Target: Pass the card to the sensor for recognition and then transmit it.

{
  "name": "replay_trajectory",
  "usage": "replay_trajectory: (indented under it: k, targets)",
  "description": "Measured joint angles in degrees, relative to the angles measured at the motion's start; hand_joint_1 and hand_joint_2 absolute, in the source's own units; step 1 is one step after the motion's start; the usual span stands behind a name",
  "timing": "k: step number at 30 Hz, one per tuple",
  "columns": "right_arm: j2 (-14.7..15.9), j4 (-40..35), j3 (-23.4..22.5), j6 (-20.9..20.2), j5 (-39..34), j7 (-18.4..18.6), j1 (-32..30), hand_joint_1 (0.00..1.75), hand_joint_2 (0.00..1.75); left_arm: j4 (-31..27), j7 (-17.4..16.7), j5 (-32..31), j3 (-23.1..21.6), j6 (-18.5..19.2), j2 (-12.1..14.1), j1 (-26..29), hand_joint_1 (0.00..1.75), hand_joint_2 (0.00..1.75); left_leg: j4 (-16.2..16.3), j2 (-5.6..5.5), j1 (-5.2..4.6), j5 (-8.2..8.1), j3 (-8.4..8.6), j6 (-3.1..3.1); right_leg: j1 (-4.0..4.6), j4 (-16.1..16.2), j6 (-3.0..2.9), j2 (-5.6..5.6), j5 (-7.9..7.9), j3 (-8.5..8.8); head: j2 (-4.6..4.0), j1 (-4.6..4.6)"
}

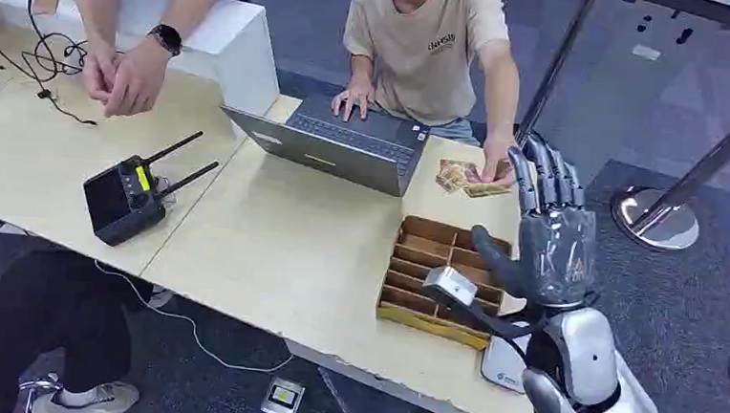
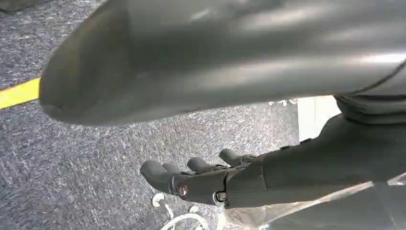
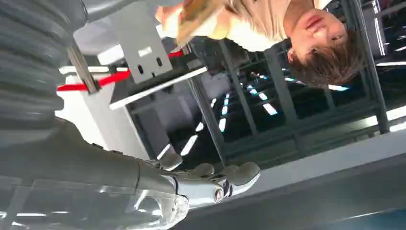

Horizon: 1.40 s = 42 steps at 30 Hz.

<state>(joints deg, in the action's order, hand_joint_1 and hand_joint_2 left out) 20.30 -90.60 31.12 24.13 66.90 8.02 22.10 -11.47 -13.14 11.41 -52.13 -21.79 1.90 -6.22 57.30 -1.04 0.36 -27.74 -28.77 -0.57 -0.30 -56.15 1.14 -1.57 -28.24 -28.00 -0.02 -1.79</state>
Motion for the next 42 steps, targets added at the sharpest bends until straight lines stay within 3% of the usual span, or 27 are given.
replay_trajectory:
  k: [14, 15, 42]
  targets:
    - [-0.15, 7.57, 3.04, 1.62, 0.24, -0.33, 2.51, 0.0, 1.75, 0.0, 0.0, 0.09, -0.24, -0.17, 0.0, -0.04, 0.0, 0.0, 0.0, -0.03, 0.0, 0.0, -0.03, 0.0, 0.0, 0.0, 0.0, -0.01, 0.0, -0.02, 0.0, 0.0]
    - [-0.17, 8.03, 3.15, 1.71, -0.13, -0.35, 2.52, 1.75, 1.75, 0.0, 0.0, 0.09, -0.26, -0.2, 0.0, -0.04, 0.0, 0.0, 0.0, -0.03, 0.0, 0.0, -0.03, 0.0, 0.0, 0.0, 0.0, -0.01, 0.0, -0.02, 0.0, 0.0]
    - [-0.55, 11.19, 4.44, 2.86, -5.62, -2.01, 2.82, 1.75, 1.75, 0.0, 0.11, -0.31, -0.35, -0.42, 0.04, -0.03, 0.0, 0.0, 0.0, -0.02, 0.0, 0.0, -0.02, 0.0, 0.0, 0.0, 0.0, 0.0, 0.0, -0.02, 0.0, 0.0]
